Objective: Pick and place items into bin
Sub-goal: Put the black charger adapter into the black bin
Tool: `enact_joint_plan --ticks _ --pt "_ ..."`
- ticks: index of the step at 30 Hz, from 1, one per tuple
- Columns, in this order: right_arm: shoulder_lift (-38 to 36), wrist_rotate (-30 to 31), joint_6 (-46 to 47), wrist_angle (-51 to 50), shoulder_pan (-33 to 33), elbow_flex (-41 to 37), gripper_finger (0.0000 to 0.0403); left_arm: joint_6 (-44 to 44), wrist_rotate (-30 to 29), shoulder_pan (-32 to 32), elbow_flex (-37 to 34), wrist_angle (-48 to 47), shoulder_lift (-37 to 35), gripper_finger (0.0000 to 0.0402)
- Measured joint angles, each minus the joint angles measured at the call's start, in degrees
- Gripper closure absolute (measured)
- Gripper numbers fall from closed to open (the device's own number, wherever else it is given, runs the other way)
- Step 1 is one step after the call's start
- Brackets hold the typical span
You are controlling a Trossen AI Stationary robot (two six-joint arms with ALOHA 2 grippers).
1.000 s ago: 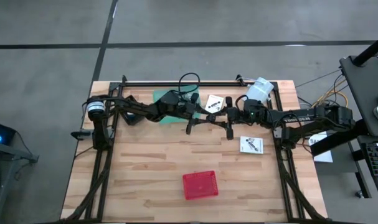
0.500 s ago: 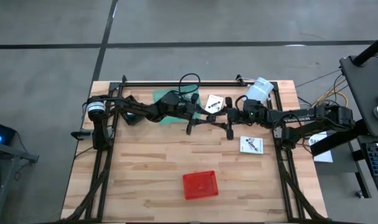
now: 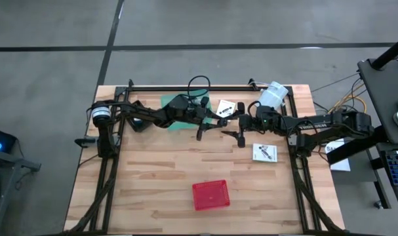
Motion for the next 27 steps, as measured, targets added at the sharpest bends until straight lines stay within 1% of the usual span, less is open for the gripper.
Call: enact_joint_plan --ticks 7,10,14,22,27 --pt "-0.13 0.23 0.02 -0.33 -0.02 0.02 0.0142 0.04 0.31 0.00 0.00 -2.07 -0.71 0.0280" --pt "-0.13 1.41 -0.88 -0.39 -0.06 0.02 0.0142 0.04 0.71 -0.02 -0.06 -3.11 -1.38 0.0280" --pt "-0.13 3.05 -1.42 -0.50 -0.09 0.02 0.0142 0.07 0.88 -0.04 -0.68 -3.49 -2.86 0.0280" --pt "-0.13 3.21 -1.77 -0.66 -0.42 0.02 0.0144 0.44 0.71 -0.02 -2.52 -8.81 -6.54 0.0280" --pt "-0.15 3.21 -1.77 -0.79 -0.44 0.02 0.0141 0.50 0.69 -0.09 -3.28 -9.68 -8.89 0.0280"
